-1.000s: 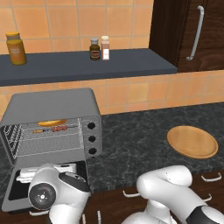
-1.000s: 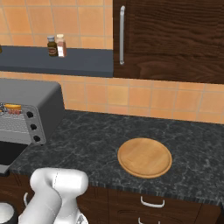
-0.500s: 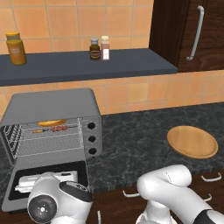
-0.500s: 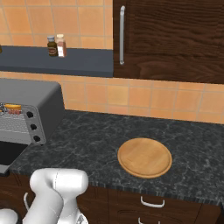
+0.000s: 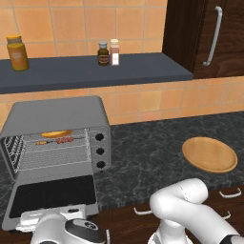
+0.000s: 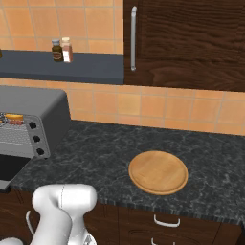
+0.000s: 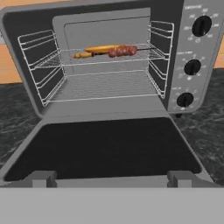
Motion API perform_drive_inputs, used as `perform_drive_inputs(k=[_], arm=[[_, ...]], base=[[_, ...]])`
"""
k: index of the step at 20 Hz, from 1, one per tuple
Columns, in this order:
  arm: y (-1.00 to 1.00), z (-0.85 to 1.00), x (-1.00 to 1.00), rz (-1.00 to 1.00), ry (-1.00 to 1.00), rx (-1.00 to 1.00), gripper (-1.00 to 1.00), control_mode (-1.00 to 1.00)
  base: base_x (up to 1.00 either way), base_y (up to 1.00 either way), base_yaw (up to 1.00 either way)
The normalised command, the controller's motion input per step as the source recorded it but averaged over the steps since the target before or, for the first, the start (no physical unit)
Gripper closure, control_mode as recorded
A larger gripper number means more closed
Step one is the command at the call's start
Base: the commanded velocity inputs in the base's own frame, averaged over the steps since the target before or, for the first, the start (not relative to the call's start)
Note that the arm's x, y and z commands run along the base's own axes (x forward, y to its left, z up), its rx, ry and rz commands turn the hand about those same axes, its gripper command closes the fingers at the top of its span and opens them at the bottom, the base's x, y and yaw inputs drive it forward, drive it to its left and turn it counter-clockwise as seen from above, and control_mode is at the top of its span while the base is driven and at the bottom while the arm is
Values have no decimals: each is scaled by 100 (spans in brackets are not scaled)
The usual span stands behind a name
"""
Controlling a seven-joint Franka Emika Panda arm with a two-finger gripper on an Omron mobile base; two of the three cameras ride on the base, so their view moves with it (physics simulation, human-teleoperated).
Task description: Pick up the kebab skewer and baguette bread, and place them inside the toaster oven. Close the toaster oven door and start by setting the timer.
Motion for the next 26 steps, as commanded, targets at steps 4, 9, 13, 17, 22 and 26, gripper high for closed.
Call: perform_drive_inputs(k=[4,9,13,17,22,26], arm=[[0,-46,-24,0,0,-4,-100,-100],[0,-43,-16,0,0,-4,-100,-100],[0,-37,-12,0,0,-3,-100,-100],[0,-33,-5,0,0,-1,-100,-100],[0,-34,0,0,-1,-3,-100,-100],[4,-21,0,0,-1,-2,-100,-100]], base=[[0,0,0],[0,0,0],[0,0,0],[0,0,0],[0,0,0],[0,0,0]])
